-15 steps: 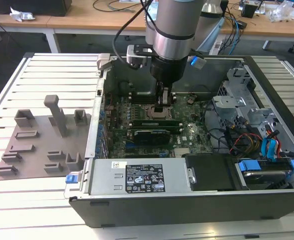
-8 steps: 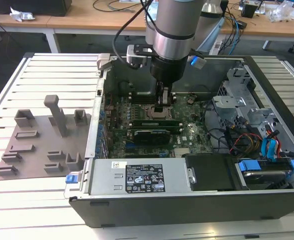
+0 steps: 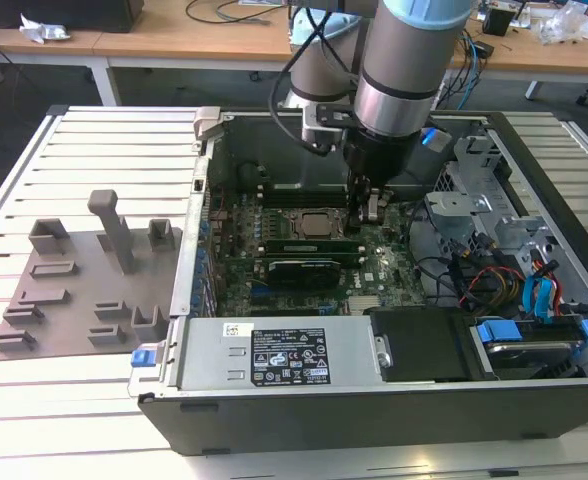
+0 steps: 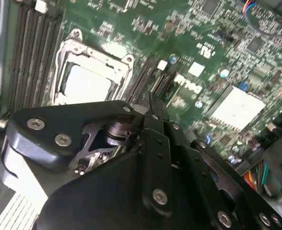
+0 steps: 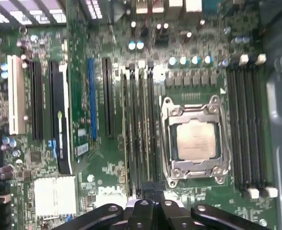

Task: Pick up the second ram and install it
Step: 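Press down the second ram until it locks into place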

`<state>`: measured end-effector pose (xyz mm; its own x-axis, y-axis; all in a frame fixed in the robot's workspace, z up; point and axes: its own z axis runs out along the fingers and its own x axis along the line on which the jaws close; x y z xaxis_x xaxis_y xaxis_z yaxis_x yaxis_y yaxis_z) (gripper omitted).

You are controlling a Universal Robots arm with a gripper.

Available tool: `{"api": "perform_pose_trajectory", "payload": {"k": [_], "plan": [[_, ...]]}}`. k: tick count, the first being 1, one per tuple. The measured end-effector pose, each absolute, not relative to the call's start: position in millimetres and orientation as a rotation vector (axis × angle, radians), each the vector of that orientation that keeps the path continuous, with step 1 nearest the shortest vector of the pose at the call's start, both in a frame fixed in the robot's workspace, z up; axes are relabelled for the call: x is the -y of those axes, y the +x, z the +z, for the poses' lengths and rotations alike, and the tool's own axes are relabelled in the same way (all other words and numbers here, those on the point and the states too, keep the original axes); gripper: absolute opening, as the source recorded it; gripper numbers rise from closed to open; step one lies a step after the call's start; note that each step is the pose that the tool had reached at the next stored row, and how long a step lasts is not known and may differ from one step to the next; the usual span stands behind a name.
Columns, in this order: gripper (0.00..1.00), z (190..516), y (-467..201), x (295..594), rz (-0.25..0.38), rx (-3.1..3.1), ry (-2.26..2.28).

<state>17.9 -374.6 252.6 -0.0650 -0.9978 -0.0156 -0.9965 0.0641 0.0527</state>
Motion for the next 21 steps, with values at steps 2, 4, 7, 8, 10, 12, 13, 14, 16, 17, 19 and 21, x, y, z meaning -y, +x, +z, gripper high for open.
{"api": "perform_pose_trajectory", "payload": {"k": [2,4,7,8,10,12,13,14,16,17,19,21], "plan": [[0.1,241.8,19.9,374.7,-0.077,2.274,2.131],[0.1,234.7,20.0,374.5,-0.077,2.273,2.131],[0.1,231.2,20.0,374.4,-0.076,2.273,2.131],[0.1,230.6,20.0,374.5,-0.076,2.273,2.13],[0.1,229.2,20.0,374.5,-0.076,2.273,2.131],[0.1,229.8,20.0,374.3,-0.077,2.274,2.131],[0.1,232.2,19.8,374.2,-0.077,2.275,2.132],[0.1,236.3,18.8,374.4,-0.074,2.275,2.132],[0.1,236.7,12.3,374.4,-0.069,2.277,2.135],[0.1,236.8,2.7,374.4,-0.068,2.278,2.135],[0.1,236.9,-12.9,374.4,-0.066,2.279,2.136],[0.1,236.6,-29.1,374.4,-0.065,2.279,2.137]]}}
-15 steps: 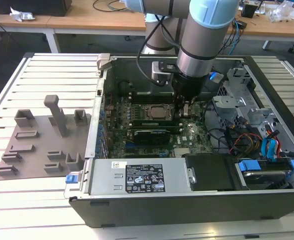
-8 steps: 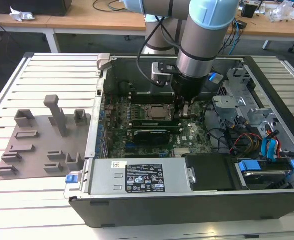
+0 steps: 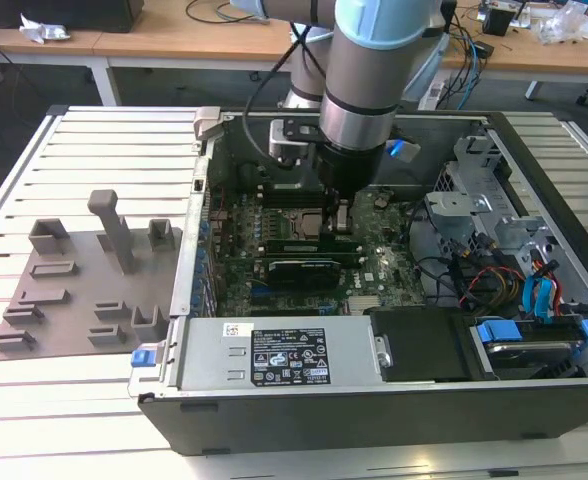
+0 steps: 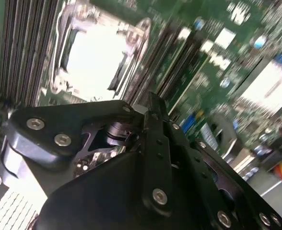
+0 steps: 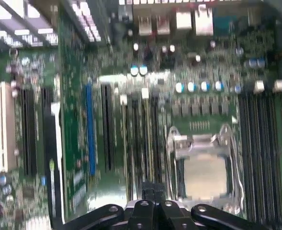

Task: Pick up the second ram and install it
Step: 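Press down the second ram until it locks into place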

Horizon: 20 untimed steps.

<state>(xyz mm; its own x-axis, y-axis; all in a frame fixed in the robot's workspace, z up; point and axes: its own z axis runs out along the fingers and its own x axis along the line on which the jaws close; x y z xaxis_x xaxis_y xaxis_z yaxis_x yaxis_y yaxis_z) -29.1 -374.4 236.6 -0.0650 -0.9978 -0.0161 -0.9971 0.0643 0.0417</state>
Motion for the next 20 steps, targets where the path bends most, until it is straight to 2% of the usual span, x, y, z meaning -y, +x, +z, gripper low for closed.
{"api": "perform_pose_trajectory", "payload": {"k": [3,14,20], "plan": [[0.1,233.2,-65.5,374.3,-0.06,2.281,2.139],[0.1,228.5,-75.0,374.1,-0.06,2.282,2.139],[0.1,261.7,-59.1,373.3,-0.064,2.28,2.137]]}}
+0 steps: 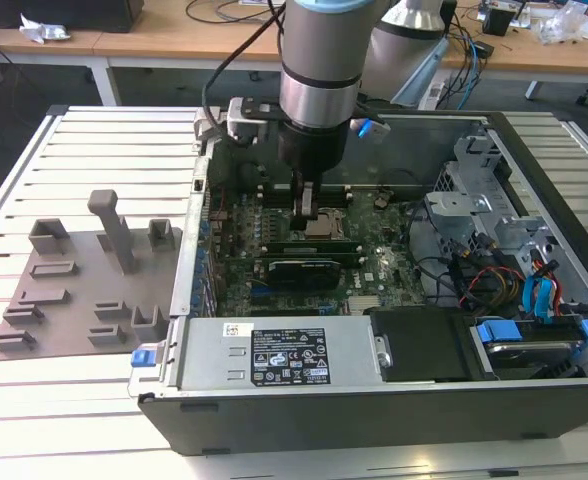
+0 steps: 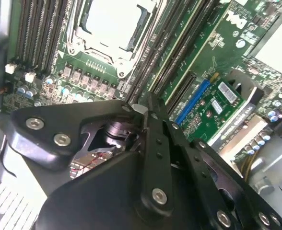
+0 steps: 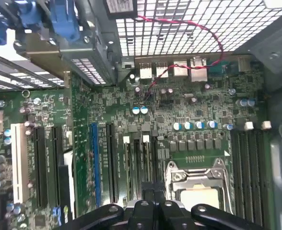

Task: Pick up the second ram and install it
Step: 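Press down the second ram until it locks into place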

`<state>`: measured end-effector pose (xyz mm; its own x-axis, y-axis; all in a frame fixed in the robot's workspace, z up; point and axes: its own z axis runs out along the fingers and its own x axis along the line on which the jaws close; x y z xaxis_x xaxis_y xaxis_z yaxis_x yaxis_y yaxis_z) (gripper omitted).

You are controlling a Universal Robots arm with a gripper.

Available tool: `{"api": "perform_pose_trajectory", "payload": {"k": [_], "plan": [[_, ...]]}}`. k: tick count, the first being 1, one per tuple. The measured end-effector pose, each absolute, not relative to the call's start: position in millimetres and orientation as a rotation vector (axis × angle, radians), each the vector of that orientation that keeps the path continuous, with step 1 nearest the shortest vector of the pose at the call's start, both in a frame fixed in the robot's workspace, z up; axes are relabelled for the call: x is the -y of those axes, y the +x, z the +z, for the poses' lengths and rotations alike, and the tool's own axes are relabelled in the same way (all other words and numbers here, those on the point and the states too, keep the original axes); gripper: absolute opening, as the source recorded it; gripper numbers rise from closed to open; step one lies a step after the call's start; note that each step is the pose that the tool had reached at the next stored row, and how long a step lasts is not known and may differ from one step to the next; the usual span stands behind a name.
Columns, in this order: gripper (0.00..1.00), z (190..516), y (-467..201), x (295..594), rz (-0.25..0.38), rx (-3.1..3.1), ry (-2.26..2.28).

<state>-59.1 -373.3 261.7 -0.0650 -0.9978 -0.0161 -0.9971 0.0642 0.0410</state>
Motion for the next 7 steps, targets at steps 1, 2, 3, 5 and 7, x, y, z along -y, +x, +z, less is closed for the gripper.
{"api": "perform_pose_trajectory", "payload": {"k": [1,2,3,5,7], "plan": [[0.1,265.7,-57.5,373.0,-0.064,2.279,2.137],[0.1,269.3,-57.0,373.0,-0.065,2.28,2.137],[0.1,269.3,-57.0,373.0,-0.065,2.28,2.137],[0.1,269.4,-57.0,373.0,-0.065,2.28,2.137],[0.1,269.5,-57.0,373.0,-0.065,2.279,2.137]]}}
